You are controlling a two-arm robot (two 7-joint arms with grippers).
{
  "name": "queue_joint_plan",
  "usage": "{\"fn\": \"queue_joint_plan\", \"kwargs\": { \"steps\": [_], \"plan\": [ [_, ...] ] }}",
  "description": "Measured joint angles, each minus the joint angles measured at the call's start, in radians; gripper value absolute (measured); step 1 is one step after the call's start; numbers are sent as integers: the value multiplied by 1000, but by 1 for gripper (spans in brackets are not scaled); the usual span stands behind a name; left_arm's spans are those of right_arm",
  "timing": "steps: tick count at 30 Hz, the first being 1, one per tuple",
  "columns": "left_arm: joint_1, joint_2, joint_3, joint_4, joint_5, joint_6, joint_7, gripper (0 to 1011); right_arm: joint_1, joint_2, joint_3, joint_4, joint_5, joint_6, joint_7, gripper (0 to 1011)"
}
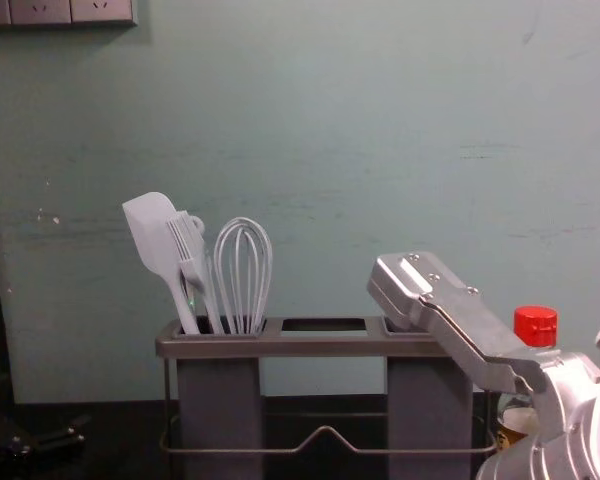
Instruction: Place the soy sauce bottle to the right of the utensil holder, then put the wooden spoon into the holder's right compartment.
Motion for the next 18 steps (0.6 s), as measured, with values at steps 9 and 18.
{"fn": "queue_joint_plan", "kwargs": {
  "steps": [9, 18],
  "plan": [
    [0, 0, 0, 0, 0, 0, 0, 1005, -11, 1, 6, -33, -18, 12, 16, 763],
    [0, 0, 0, 0, 0, 0, 0, 1005, -26, 3, 17, -69, -32, 13, 33, 482]
  ]
}}
